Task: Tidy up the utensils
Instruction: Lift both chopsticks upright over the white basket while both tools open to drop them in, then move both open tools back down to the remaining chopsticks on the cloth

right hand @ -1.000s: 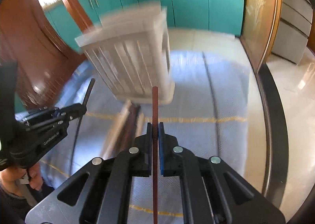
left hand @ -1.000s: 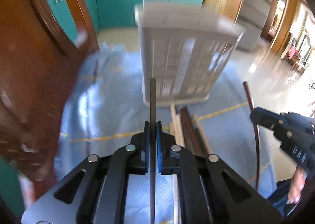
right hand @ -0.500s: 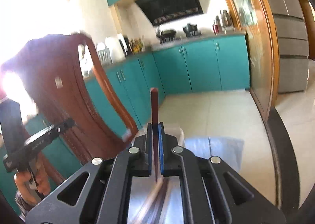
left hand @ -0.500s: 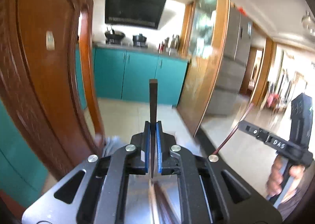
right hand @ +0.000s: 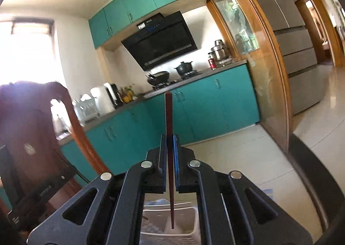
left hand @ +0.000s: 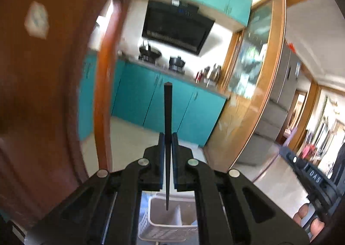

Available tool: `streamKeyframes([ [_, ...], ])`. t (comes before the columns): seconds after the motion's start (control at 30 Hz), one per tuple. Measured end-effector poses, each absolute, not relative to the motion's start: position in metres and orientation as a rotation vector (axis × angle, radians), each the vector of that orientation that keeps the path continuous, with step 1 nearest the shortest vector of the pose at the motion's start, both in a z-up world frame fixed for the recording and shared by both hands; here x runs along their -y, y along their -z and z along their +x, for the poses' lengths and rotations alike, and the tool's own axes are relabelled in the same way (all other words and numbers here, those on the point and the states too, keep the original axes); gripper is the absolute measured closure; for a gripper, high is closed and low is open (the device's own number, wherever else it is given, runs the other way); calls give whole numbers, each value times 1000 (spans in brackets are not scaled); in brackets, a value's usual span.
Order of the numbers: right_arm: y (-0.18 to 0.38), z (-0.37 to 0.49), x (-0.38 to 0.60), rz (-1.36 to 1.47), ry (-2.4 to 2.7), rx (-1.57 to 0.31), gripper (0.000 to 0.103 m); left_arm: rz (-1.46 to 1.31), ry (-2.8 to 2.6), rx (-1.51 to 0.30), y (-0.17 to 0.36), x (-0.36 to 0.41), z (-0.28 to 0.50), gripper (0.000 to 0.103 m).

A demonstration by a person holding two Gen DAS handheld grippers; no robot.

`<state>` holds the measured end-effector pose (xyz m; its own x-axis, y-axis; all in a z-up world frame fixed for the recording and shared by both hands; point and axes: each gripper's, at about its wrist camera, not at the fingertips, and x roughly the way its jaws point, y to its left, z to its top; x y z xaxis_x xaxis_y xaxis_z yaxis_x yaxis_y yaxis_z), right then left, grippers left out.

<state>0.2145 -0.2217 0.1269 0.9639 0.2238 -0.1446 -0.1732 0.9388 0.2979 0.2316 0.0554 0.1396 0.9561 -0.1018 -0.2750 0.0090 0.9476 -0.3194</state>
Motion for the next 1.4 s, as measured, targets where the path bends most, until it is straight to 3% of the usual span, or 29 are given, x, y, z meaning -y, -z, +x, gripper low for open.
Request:
streamKeyframes([
  [0.4,-65,215,194,121,-215,-312,97,-230,30,-454,-75,-39,265,96],
  [0.47,-65,209,197,126,-214,-315,94,-231,33,-450,-72,-40,260,96],
  [0.57,-65,203,207,146,-233,-321,79,-212,32,-427,-67,-44,245,96],
  [0.63,-64,191,212,148,-250,-309,70,-202,39,-411,-67,-46,236,91],
  [0.8,-48,156,213,93,-317,-278,68,-171,42,-342,-68,-54,197,71],
  [0.87,-36,144,206,42,-329,-283,66,-154,37,-333,-66,-56,186,70],
  [1.0,10,152,179,-62,-332,-506,65,-106,9,-364,-54,-57,172,62],
  [1.17,74,185,163,-32,-344,-868,65,-100,6,-460,-33,-61,169,61],
  [1.4,113,189,141,-81,-330,-1037,65,-76,7,-565,-12,-60,168,55],
])
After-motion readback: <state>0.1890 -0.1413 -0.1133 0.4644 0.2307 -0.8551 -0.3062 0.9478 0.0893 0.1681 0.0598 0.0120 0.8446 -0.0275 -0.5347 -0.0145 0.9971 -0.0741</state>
